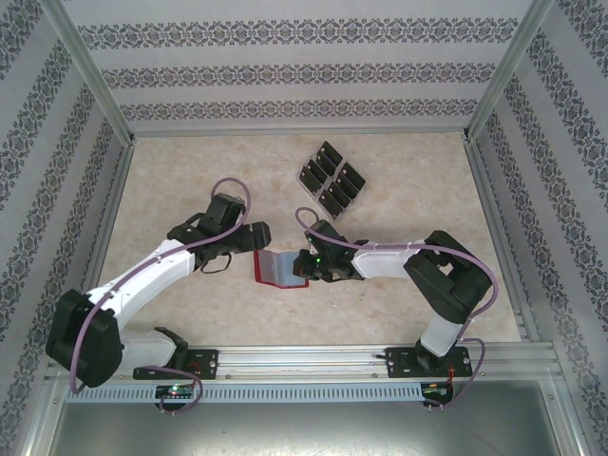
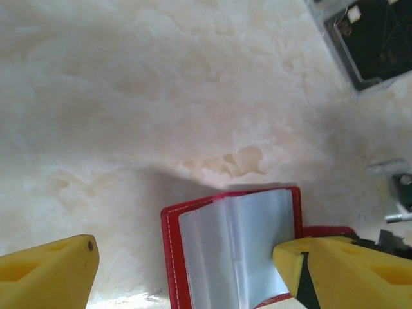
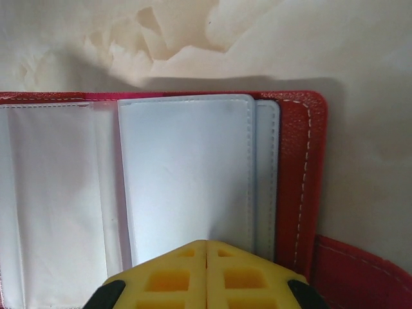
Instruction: Put the credit cards into the card holder
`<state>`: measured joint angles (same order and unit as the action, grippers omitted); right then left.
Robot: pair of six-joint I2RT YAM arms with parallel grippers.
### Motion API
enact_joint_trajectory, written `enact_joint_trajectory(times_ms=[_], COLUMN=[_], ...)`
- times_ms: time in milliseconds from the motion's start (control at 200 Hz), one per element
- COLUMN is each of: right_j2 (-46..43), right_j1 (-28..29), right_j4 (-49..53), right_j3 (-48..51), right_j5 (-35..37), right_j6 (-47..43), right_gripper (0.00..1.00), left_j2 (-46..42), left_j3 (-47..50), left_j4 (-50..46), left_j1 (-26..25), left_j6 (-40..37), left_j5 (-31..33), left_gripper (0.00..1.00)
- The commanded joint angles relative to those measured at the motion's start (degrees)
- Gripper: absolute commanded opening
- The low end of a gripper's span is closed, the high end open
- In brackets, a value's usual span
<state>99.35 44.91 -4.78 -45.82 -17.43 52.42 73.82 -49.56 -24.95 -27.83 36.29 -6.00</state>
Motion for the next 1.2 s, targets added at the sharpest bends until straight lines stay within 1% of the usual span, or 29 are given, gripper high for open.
enact_joint_trajectory(times_ms=[0, 100, 255, 335, 520, 605, 1014, 1194], right_j2=[-0.2, -0.4, -0.5, -0.6, -0.8, -0.7, -1.2, -2.5], right_j1=[0.8, 0.8, 0.8, 0.7, 0.6, 0.5, -0.3, -0.5], right_j4=[0.6, 0.6, 0.8, 1.0, 1.3, 1.3, 1.3, 2.1], right_j3=[0.9, 1.0, 1.0, 1.0, 1.5, 1.8, 3.4, 2.8], right_j5=[2.0, 2.2, 2.2, 2.4, 3.1, 3.3, 3.8, 3.5], right_j6=[0.7, 0.9, 0.9, 0.9, 0.9, 0.9, 0.9, 0.5], right_gripper=[0.08, 0.08, 0.08, 0.08, 0.08, 0.08, 0.08, 0.08], left_j2=[3.0, 6.0, 10.0, 12.0, 13.6, 14.1, 19.1, 16.9], left_j3=[-1.5, -2.8, -4.0, -4.7, -4.3, -3.7, 1.8, 2.5], left_j4=[-2.7, -5.4, -7.1, -9.0, -14.2, -15.1, -8.4, -7.7], left_j1=[-2.0, -3.8, -6.7, -8.0, -8.1, -8.0, -8.0, -8.1], left_j6=[-3.3, -5.8, -9.0, -9.7, -9.1, -9.2, -7.4, -6.9], left_j5=[-0.2, 1.7, 3.0, 4.9, 11.9, 13.5, 13.3, 13.5], left_gripper=[0.83, 0.80, 0.79, 0.78, 0.73, 0.73, 0.72, 0.72])
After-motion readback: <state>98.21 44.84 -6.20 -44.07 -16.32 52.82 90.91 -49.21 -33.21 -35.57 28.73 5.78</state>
